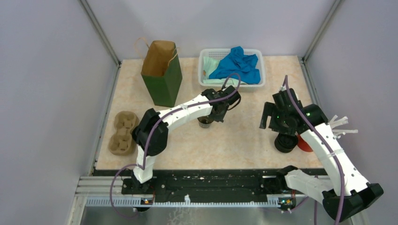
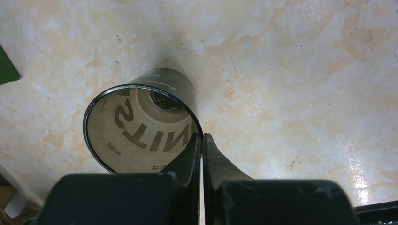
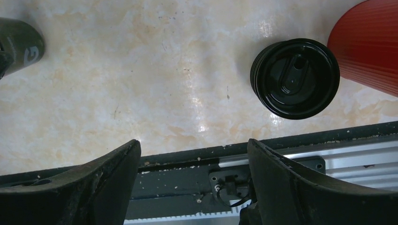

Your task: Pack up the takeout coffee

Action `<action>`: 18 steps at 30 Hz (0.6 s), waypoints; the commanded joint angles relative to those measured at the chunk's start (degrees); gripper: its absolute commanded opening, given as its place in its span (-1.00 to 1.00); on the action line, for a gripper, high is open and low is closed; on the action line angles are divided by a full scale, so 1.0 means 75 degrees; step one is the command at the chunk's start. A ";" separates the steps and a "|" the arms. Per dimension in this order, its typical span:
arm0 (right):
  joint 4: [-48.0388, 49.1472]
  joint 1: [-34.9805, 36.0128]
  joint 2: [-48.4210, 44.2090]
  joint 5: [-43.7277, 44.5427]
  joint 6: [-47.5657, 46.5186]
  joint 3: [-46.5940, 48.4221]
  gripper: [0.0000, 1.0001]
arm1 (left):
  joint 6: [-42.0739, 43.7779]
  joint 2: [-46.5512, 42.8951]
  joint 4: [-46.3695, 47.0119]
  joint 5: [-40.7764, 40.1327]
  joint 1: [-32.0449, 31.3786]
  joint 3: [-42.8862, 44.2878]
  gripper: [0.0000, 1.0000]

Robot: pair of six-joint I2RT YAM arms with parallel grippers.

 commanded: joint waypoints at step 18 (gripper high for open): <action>-0.0094 -0.1363 -0.0159 -0.0171 -0.0282 -0.0850 0.32 | 0.0217 -0.1062 -0.0055 0.0260 -0.0127 0.0374 0.10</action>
